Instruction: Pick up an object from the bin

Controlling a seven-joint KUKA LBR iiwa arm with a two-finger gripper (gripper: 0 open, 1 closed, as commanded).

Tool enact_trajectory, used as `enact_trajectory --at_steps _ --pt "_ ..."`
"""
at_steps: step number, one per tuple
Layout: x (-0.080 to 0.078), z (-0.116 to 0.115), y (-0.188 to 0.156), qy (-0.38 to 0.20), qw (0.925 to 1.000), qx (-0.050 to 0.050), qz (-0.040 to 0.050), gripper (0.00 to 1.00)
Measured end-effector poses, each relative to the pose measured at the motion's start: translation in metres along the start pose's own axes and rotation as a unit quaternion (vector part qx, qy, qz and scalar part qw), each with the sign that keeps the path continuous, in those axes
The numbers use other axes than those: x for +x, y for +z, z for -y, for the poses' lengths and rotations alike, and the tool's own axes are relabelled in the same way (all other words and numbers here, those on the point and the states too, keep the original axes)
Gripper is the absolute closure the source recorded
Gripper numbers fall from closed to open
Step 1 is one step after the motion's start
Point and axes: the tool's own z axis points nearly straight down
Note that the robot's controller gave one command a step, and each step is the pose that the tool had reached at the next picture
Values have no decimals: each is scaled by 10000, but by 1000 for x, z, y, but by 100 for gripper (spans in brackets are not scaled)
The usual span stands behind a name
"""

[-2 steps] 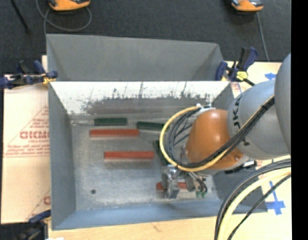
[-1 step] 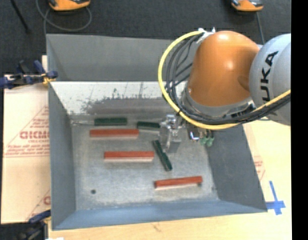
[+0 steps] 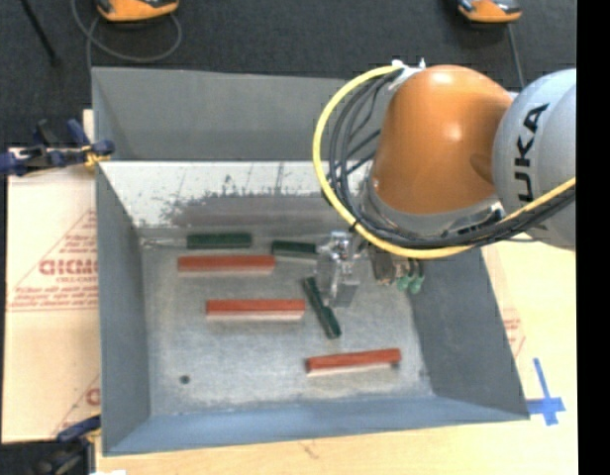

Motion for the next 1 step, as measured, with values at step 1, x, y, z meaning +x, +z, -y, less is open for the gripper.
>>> enact_trajectory --at_steps 1 --pt "0 0 0 -2 10000 2 0 0"
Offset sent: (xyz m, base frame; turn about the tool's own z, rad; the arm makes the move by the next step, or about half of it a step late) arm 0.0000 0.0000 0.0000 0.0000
